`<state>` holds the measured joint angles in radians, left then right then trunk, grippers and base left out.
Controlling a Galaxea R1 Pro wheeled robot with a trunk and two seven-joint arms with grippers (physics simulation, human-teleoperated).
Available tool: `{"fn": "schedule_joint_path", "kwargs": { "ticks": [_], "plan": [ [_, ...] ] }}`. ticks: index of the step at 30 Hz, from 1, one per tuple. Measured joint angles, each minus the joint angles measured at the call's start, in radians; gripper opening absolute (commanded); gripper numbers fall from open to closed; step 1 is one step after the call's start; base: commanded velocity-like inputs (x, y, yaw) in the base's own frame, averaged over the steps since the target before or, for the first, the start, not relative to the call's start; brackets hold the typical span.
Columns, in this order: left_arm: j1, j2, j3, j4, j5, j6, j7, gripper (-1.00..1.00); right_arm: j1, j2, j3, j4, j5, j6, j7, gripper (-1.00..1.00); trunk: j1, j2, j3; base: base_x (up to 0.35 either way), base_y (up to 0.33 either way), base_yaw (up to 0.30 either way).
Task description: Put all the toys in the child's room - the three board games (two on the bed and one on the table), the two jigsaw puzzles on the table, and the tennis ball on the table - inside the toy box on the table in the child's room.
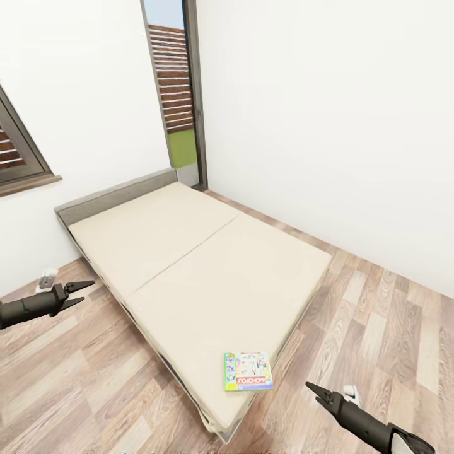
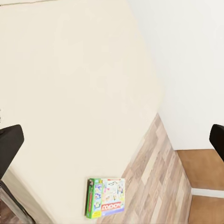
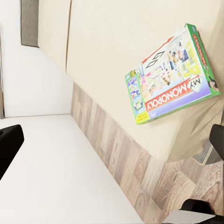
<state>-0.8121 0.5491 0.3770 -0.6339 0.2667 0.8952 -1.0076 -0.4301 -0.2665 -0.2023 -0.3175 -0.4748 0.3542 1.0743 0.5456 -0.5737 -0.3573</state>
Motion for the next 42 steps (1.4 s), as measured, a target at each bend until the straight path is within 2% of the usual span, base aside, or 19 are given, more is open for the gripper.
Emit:
{"fn": "schedule_joint_path", "kwargs": {
  "ticks": [4, 7, 12, 25, 33, 42],
  "plan": [
    [0.0, 0.0, -0.001, 0.0, 0.0, 0.0, -0.001, 1.0, 0.0, -0.011, 0.001, -0.028, -0.001, 0.009, -0.002, 1.0, 0.0, 0.0, -0.007, 0.0, 0.0, 0.0],
    [0.0, 0.0, -0.001, 0.0, 0.0, 0.0, -0.002, 1.0, 0.0, -0.026, 0.0, -0.052, 0.0, 0.044, -0.002, 1.0, 0.0, 0.0, -0.012, 0.0, 0.0, 0.0],
    [0.0, 0.0, -0.001, 0.0, 0.0, 0.001, -0.002, 1.0, 0.0, -0.036, 0.0, -0.061, -0.001, 0.077, -0.002, 1.0, 0.0, 0.0, -0.02, 0.0, 0.0, 0.0],
    [0.0, 0.004, -0.002, 0.0, 0.0, 0.001, -0.013, 1.0, 0.001, -0.026, 0.0, -0.066, 0.0, 0.09, -0.015, 1.0, 0.0, 0.0, -0.041, 0.0, 0.0, 0.0],
    [0.0, 0.008, -0.002, 0.0, -0.004, 0.0, -0.094, 1.0, 0.001, -0.024, 0.0, -0.066, -0.001, 0.085, -0.015, 1.0, 0.0, 0.0, -0.054, 0.0, 0.0, 0.0],
    [0.0, 0.013, -0.002, 0.0, -0.003, 0.003, -0.118, 1.0, 0.001, -0.023, -0.001, -0.067, -0.003, 0.077, -0.003, 1.0, 0.0, 0.0, -0.069, 0.0, 0.0, 0.0]
  ]
}}
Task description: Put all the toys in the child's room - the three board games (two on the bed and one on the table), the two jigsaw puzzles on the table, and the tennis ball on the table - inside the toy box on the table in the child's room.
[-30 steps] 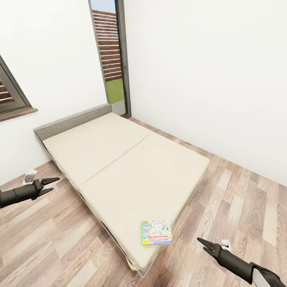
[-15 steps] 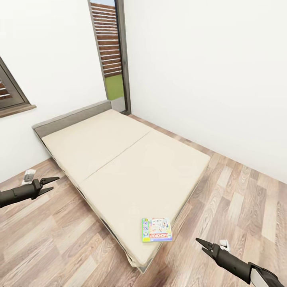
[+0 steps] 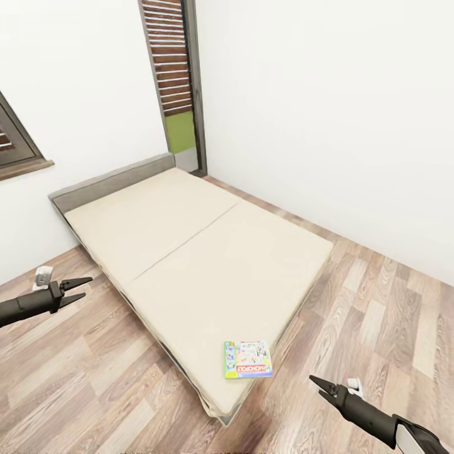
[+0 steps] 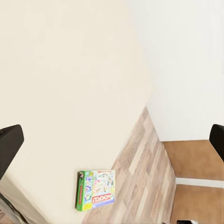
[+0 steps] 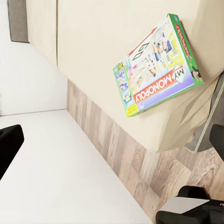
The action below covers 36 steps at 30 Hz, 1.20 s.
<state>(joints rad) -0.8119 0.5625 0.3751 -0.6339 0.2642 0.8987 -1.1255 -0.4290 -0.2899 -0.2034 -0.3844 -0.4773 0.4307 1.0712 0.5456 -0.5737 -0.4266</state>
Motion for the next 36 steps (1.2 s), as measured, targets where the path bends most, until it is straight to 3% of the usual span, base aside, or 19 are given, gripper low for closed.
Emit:
{"fn": "schedule_joint_path", "kwargs": {
  "ticks": [11, 17, 26, 36],
  "plan": [
    [0.001, 0.001, -0.001, 0.003, -0.004, 0.004, -0.085, 1.0, 0.0, 0.002, -0.004, -0.114, -0.014, 0.005, 0.011, 1.0, 0.0, 0.0, -0.018, 0.0, 0.0, 0.0],
    [0.001, 0.004, 0.0, 0.006, -0.005, 0.005, -0.094, 1.0, 0.0, 0.003, -0.005, -0.135, -0.016, -0.003, 0.016, 1.0, 0.0, 0.0, -0.028, 0.0, 0.0, 0.0],
    [0.001, 0.004, 0.0, 0.006, -0.005, 0.007, -0.095, 1.0, 0.0, 0.038, -0.003, -0.169, -0.013, -0.009, 0.018, 1.0, 0.0, 0.0, -0.043, 0.0, 0.0, 0.0],
    [0.001, 0.004, 0.0, 0.007, -0.004, 0.007, -0.095, 1.0, 0.0, 0.04, -0.006, -0.178, -0.009, -0.01, 0.019, 1.0, 0.0, 0.0, -0.059, 0.0, 0.0, 0.0]
  ]
}}
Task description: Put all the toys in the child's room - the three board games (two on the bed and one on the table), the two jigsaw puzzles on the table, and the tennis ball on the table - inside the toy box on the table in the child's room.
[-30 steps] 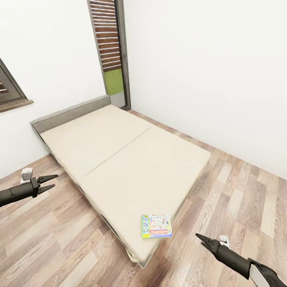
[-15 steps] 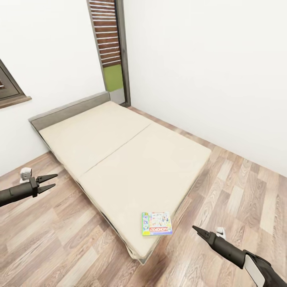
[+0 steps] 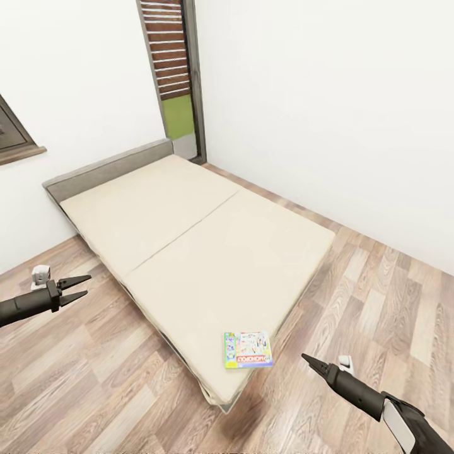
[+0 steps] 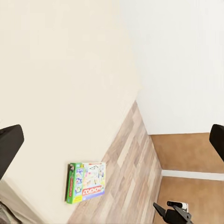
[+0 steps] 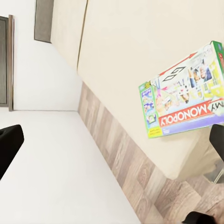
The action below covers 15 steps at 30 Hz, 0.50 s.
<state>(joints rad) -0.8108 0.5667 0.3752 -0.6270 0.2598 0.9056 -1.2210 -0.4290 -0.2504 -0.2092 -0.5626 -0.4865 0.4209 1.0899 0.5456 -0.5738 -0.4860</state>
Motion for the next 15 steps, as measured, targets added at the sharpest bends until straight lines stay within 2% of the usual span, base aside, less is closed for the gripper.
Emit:
{"fn": "schedule_joint_path", "kwargs": {
  "ticks": [6, 15],
  "plan": [
    [0.0, 0.003, 0.0, 0.0, 0.0, 0.0, 0.0, 1.0, 0.0, -0.008, -0.002, -0.003, -0.003, 0.002, 0.002, 1.0, 0.0, 0.0, -0.01, 0.0, 0.0, 0.0],
    [0.001, 0.0, 0.0, 0.003, 0.002, 0.0, 0.0, 1.0, 0.0, -0.007, -0.003, -0.004, -0.001, 0.003, 0.002, 1.0, 0.0, 0.0, -0.025, 0.0, 0.0, 0.0]
  ]
}}
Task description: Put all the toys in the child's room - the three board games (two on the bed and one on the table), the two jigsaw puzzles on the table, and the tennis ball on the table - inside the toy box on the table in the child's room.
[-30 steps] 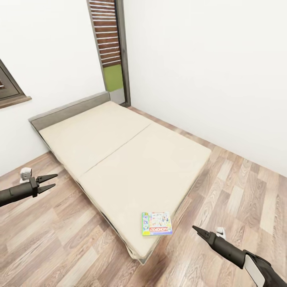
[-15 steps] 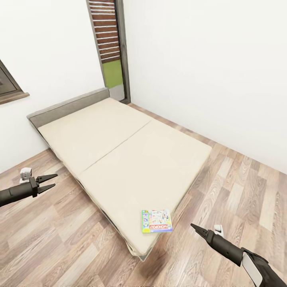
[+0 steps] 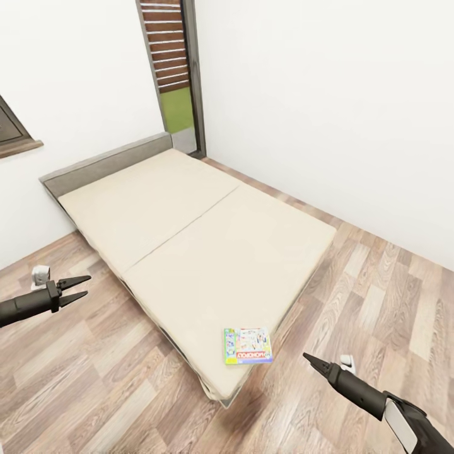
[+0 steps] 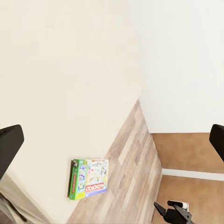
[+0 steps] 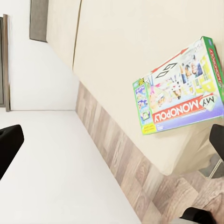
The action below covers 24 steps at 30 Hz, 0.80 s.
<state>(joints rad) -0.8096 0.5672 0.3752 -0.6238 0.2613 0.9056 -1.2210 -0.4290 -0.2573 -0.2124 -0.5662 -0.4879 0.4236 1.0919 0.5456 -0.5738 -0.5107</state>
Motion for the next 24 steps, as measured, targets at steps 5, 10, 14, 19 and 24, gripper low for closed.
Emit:
{"fn": "schedule_joint_path", "kwargs": {
  "ticks": [5, 10, 14, 19, 24],
  "plan": [
    [0.0, 0.0, 0.0, 0.001, 0.0, 0.0, 0.0, 1.0, 0.0, -0.003, 0.0, 0.0, -0.002, 0.0, 0.0, 1.0, 0.0, 0.0, -0.008, 0.0, 0.0, 0.0],
    [0.0, 0.001, 0.0, 0.002, 0.001, 0.0, 0.0, 1.0, 0.0, -0.005, -0.001, 0.0, -0.003, 0.001, 0.0, 1.0, 0.0, 0.0, -0.016, 0.0, 0.0, 0.0],
    [0.0, 0.002, 0.0, 0.002, 0.002, 0.0, -0.001, 1.0, 0.0, -0.004, -0.002, 0.0, -0.003, 0.001, 0.0, 1.0, 0.0, 0.0, -0.023, 0.0, 0.0, 0.0],
    [0.0, 0.003, 0.001, 0.002, 0.002, 0.0, -0.001, 1.0, 0.0, -0.004, -0.002, 0.0, -0.003, 0.0, 0.0, 1.0, 0.0, 0.0, -0.031, 0.0, 0.0, 0.0],
    [0.0, 0.003, 0.001, 0.002, 0.002, 0.0, -0.001, 1.0, 0.0, -0.003, -0.002, 0.0, -0.003, 0.0, -0.001, 1.0, 0.0, 0.0, -0.04, 0.0, 0.0, 0.0]
  ]
}}
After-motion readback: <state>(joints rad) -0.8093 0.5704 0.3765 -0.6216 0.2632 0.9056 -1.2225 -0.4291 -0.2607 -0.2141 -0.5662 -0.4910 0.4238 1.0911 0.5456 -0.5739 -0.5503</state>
